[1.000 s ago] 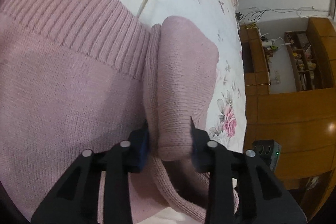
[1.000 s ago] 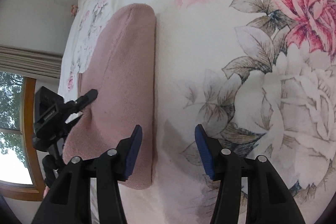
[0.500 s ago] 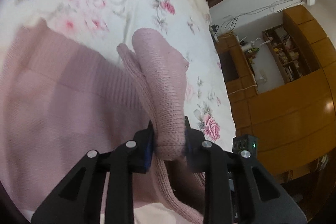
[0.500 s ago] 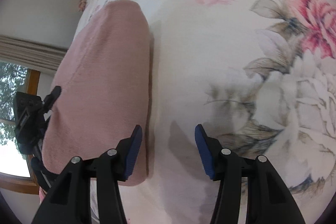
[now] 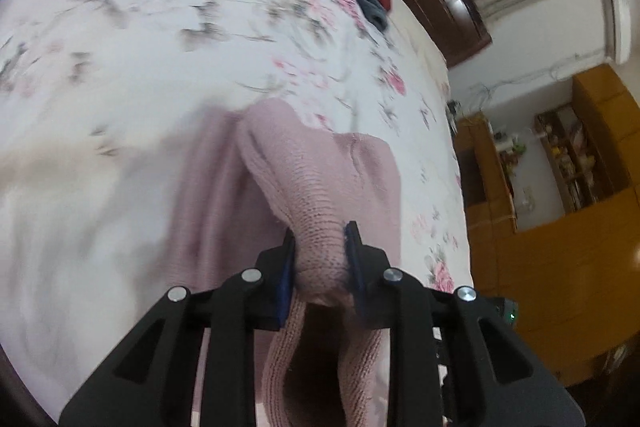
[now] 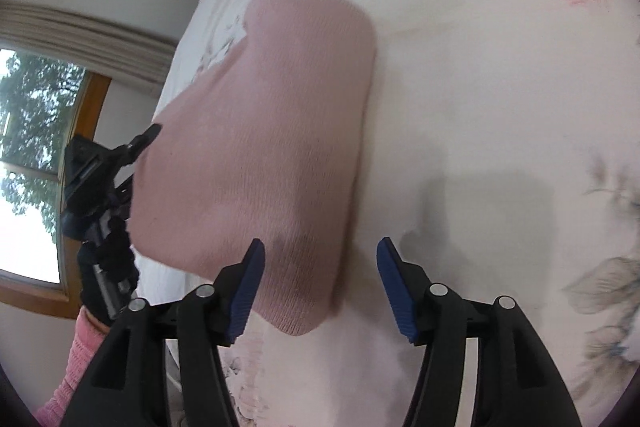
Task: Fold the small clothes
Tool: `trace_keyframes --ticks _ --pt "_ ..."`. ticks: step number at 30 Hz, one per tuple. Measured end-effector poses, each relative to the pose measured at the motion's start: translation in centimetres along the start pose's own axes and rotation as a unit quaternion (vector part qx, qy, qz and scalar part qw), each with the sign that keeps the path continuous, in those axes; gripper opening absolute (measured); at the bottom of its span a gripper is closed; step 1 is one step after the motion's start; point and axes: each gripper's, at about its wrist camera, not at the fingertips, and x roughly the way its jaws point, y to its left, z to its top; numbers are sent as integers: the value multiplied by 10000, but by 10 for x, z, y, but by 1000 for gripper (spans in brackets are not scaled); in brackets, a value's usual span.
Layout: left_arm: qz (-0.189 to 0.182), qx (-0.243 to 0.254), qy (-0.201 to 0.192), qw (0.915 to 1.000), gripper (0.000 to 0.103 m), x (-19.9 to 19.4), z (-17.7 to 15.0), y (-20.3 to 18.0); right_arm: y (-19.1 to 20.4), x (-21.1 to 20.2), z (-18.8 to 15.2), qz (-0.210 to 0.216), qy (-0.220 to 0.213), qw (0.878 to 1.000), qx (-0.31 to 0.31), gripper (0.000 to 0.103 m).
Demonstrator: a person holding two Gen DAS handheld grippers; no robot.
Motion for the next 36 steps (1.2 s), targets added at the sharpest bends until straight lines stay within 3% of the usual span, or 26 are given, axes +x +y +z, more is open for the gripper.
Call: trace_keyframes --ticks 5,8,10,14,18,22,26,27,29,30,31,33,36 --pt "308 -196 240 9990 19 18 -9 41 7 27 2 96 257 9996 26 59" --pt "243 -406 182 9987 19 23 -10 62 7 39 0 -8 376 9993 11 59" --pt "146 -527 192 9983 22 23 -11 67 7 46 -1 -127 435 9990 4 59" --pt "343 -424 199 9983 26 7 -15 57 5 47 -7 -119 463 9988 40 59" --pt "266 -198 192 9993 42 -26 -39 34 6 36 -15 -36 449 9990 -13 60" --pt "278 90 475 9984 59 -37 -72 17 6 32 -25 115 477 9988 27 64" --pt "229 -48 713 9972 59 -26 -90 22 4 42 -29 78 573 9982 177 64" --pt "279 -30 692 9972 56 -24 -92 23 4 46 -29 100 598 9979 219 64" --pt "434 20 738 9963 33 -17 -94 24 5 49 -28 64 614 9978 224 63" --pt "460 4 797 9958 20 -13 -93 26 -2 41 -34 79 632 9977 216 47" --pt "470 -21 821 9955 16 -12 -93 27 -2 43 -34 162 681 9973 241 34" --pt "528 28 831 9951 14 -14 -90 27 1 42 -31 169 706 9970 255 25" --pt "625 333 822 9941 8 -21 -92 22 9 27 -31 323 604 9975 159 21"
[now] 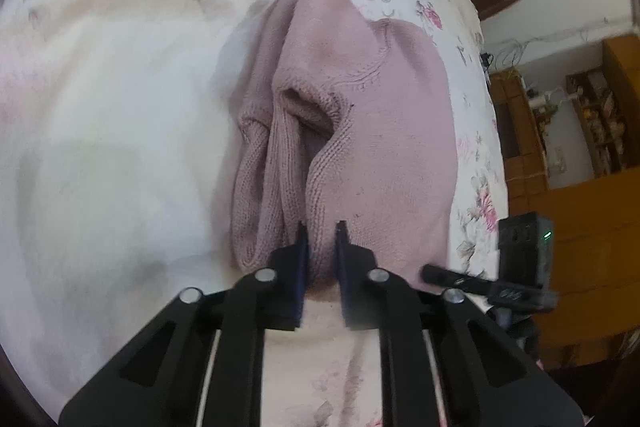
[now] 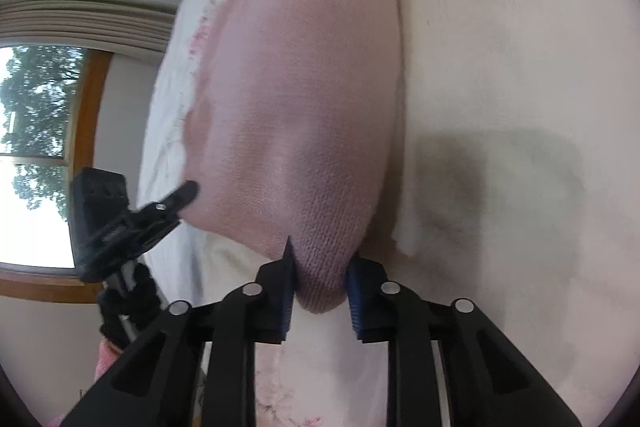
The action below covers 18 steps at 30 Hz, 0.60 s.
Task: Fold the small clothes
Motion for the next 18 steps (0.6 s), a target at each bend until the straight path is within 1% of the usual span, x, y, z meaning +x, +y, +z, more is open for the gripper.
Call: trace_keyframes --ticks 2,4,5,7,8,10,11,12,13,14,15,16,17,18 --pt "60 -21 113 9999 8 5 -3 7 2 -5 -1 -78 -27 9999 -75 21" --pt "183 -11 229 9996 8 15 -5 13 -3 1 -2 -262 76 9996 -70 21" --pt "197 -9 262 9995 8 21 -6 17 -8 9 -3 -406 164 9990 -53 21" --pt "136 -81 288 9995 8 27 -7 22 -13 17 -4 -550 213 9983 -42 21" --pt "122 -100 282 9995 8 29 -6 22 -14 18 -3 -570 209 9981 -42 21" --pt "107 -95 316 9994 11 27 -3 20 -14 17 -3 -530 204 9984 -34 22" --pt "86 -114 328 9994 11 25 -2 21 -11 16 -2 -552 212 9982 -115 25" --pt "47 -149 325 9994 13 20 1 20 -8 12 -2 -592 198 9978 -221 31" --pt "42 -164 308 9994 21 16 3 19 -5 7 -2 -587 172 9977 -286 34" --pt "76 -157 211 9996 26 7 6 18 -6 1 -4 -600 131 9976 -325 35" --pt "97 -131 87 9998 33 0 11 17 -3 -7 -4 -642 28 9971 -403 38" --pt "98 -113 -6 9999 38 -5 14 15 -1 -11 -5 -670 -35 9968 -445 39" --pt "103 -89 -111 9998 41 -11 21 12 0 -17 -5 -695 -108 9964 -482 43" --pt "124 -61 -227 9996 47 -15 30 10 1 -23 -4 -700 -181 9961 -505 44"
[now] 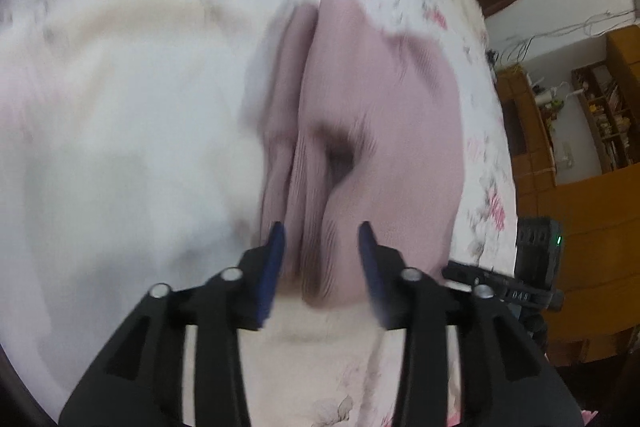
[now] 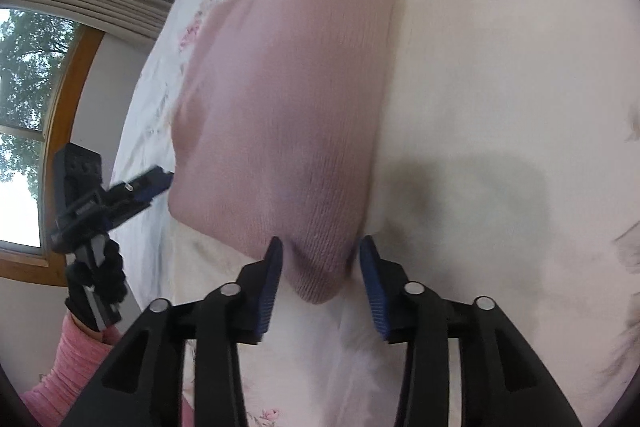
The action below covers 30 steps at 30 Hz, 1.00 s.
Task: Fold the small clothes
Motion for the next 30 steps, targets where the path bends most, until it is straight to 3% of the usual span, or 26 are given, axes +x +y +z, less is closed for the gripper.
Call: trace_keyframes --ticks 5,8,9,10,12,15,20,23,24,25,27,30 --pt "304 24 -168 9994 54 14 50 -9 -8 -12 7 30 -164 9998 87 45" --pt "273 -181 -129 9994 52 33 72 -5 -12 -15 6 83 -182 9997 151 45" --pt "174 -228 -133 9995 48 39 75 -5 -14 -16 4 73 -165 9997 156 45" --pt "105 -225 -95 9996 29 43 77 -6 -16 -18 2 58 -150 9998 147 45" --pt "197 -105 -10 9997 11 48 76 -10 -16 -16 2 20 -112 9998 151 45" --pt "256 -147 -152 9994 9 41 71 -2 -16 -16 1 21 -115 9998 170 45" --pt "121 -500 -54 9987 9 44 65 22 -15 -18 3 4 -123 9998 162 45" --pt "-158 -604 -3 9980 20 38 66 21 -12 -21 6 7 -157 9998 129 45" --pt "-205 -563 -30 9982 32 34 66 20 -12 -23 6 22 -179 9998 121 45" --pt "-137 -474 -56 9988 52 29 66 18 -12 -26 7 47 -210 9997 121 45" --pt "-58 -345 -81 9994 70 25 66 18 -14 -30 13 111 -278 9994 151 50" --pt "-145 -350 53 9993 70 29 66 24 -18 -35 23 251 -392 9986 233 53"
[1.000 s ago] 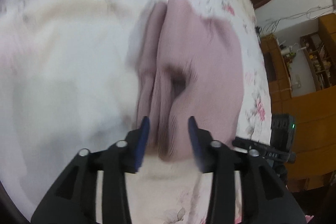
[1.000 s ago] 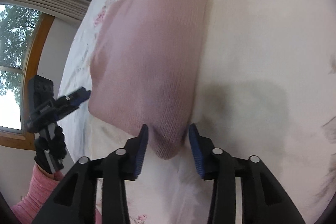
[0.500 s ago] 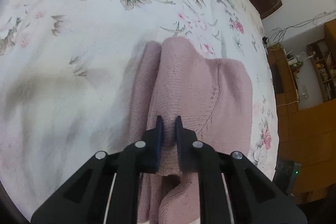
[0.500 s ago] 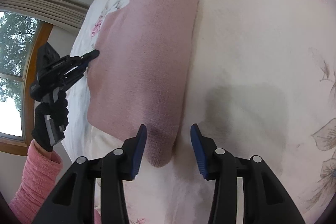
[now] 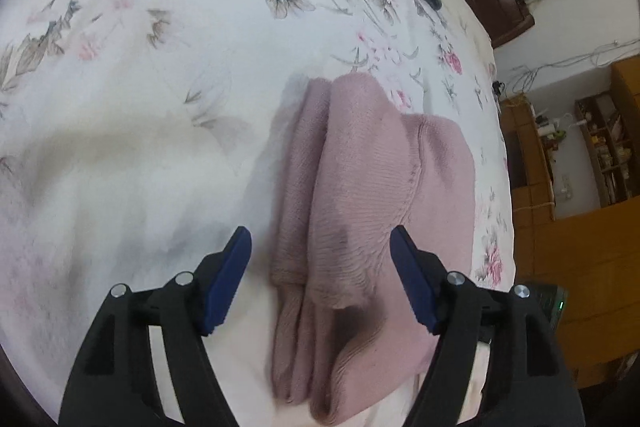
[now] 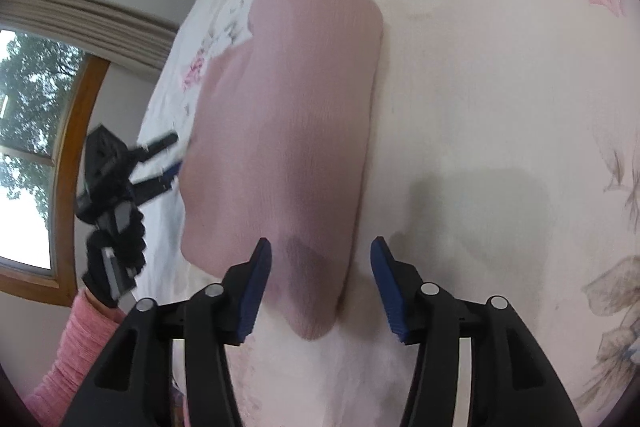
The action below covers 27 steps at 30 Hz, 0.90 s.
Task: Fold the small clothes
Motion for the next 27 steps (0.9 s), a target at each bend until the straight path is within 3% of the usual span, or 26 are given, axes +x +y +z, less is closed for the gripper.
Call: trace_keyframes --ticks 8,13,17,18,20,23,27 --pt "-289 290 532 9977 71 47 4 -6 -13 17 28 427 -38 9985 326 64" --pt "-524 519 700 9948 78 69 10 -14 -22 40 41 1004 71 9936 509 72" --pt "-645 674 802 9924 77 79 10 -22 -29 60 49 1311 118 9889 687 80" --pt "-604 721 793 9924 73 81 8 -24 -30 65 51 1367 120 9877 745 80" --pt "-606 709 754 9928 65 81 7 -24 -29 67 53 1400 94 9874 731 76" --pt "-787 590 659 9930 51 76 5 -22 -21 57 51 1353 13 9893 539 58" --pt "-1042 590 454 9918 44 64 -3 -34 -4 40 48 1268 -122 9914 292 52"
